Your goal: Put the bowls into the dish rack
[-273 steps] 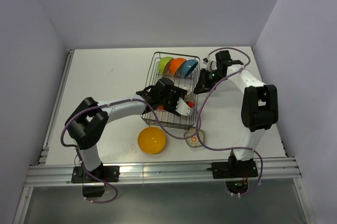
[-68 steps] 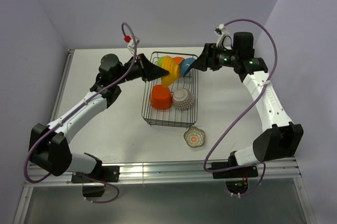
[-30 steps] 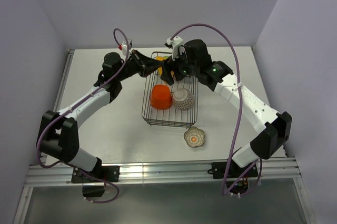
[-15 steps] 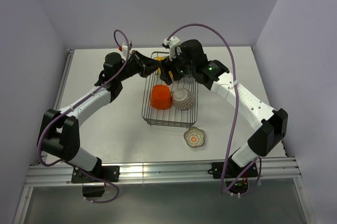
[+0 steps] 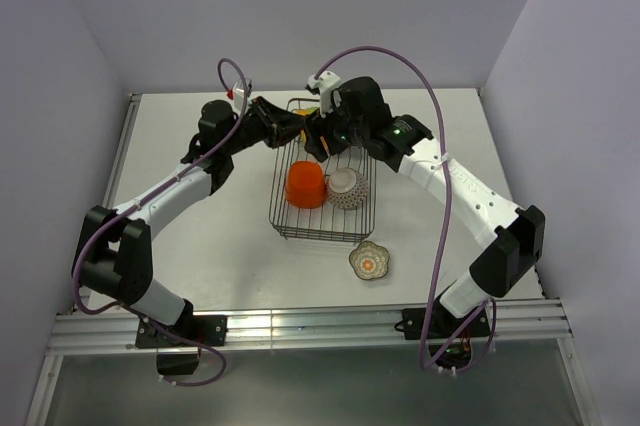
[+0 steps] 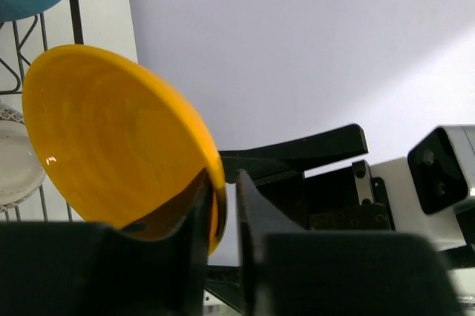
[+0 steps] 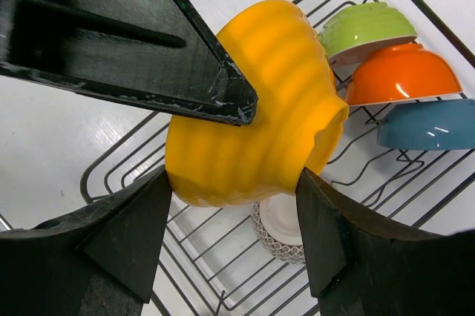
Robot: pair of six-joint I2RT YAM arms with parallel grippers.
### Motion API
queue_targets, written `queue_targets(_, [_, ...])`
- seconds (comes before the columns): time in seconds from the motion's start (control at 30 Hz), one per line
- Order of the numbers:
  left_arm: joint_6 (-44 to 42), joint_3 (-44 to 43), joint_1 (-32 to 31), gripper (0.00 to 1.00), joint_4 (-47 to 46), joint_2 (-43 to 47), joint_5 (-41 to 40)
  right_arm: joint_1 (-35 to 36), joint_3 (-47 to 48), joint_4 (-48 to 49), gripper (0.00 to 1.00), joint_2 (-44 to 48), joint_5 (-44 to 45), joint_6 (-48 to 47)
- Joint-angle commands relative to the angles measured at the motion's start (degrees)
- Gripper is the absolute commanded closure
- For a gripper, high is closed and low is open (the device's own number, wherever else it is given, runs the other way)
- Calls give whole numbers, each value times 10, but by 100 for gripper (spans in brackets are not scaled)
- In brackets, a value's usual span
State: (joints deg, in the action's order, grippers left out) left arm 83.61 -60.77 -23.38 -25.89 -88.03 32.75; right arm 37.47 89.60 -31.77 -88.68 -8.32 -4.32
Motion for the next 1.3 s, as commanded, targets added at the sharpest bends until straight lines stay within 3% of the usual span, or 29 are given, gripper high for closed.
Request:
queue_targets(0.0, [0,-26,-2,73,-32,8,17,5,0,6,100,18,0,0])
queue_targets(0.27, [-35,-31,20,31,4,16,30,4,-42,13,100,61,-6,16])
queue_targets(0.53, [-97,-33,90,19,60,49,38,6,-86,-19,100,82,-98,35])
queue_targets(0.67, [-132,-28,136,8,94,64,42,16,-101,-37,100,79,-108,16])
queue_targets(1.27, [-158,-13,172,5,107,83,55,77,-116,-91,100,43,-97,-68])
